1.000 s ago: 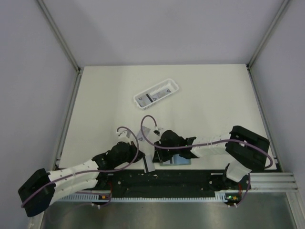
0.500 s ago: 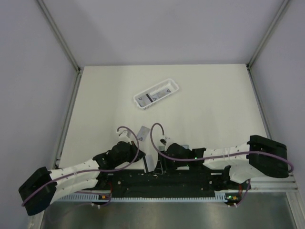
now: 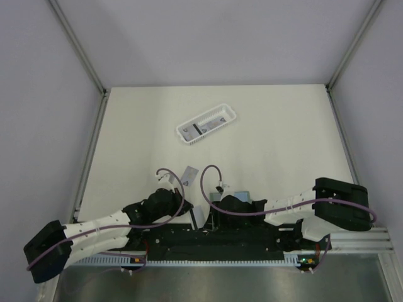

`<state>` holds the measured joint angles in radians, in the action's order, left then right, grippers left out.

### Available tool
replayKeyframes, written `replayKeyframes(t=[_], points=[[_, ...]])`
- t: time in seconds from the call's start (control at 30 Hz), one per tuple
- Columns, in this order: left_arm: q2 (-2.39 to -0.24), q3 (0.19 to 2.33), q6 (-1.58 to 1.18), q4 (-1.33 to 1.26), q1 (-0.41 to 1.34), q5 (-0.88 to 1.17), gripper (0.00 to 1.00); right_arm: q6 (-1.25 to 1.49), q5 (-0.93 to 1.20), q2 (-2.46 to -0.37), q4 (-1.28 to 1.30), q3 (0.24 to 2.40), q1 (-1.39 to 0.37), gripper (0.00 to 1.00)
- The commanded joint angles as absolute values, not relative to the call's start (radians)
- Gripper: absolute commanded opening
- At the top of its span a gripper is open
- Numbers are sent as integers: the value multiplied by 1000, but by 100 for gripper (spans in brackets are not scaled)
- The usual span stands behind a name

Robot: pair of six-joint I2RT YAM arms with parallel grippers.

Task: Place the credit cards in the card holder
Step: Pick up the credit card from the center of the board.

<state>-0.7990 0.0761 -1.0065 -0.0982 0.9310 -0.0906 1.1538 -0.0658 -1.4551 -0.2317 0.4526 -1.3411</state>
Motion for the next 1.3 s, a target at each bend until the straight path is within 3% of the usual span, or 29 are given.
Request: replayKeyframes(t=[0.0, 0.6, 0.83, 1.0, 1.17, 1.27], points=[[-766, 5, -1031, -29, 943, -104, 0, 1169, -104, -1486, -307, 462, -1353, 45], [-753, 5, -1038, -14, 946, -114, 0, 1295, -187, -1614, -512, 403, -1351, 40], [-752, 6, -1040, -12, 950, -115, 0, 1275, -227, -1602, -598, 361, -1351, 11], [-713, 34, -1048, 44, 950, -132, 0, 1236, -215, -1559, -721, 324, -1351, 0], [-565, 138, -1032, 162, 948, -208, 39, 1198, -256, -1399, -513, 350, -1351, 0], [-482, 198, -996, 189, 948, -259, 56, 1166, -314, -1278, -309, 386, -1347, 0]])
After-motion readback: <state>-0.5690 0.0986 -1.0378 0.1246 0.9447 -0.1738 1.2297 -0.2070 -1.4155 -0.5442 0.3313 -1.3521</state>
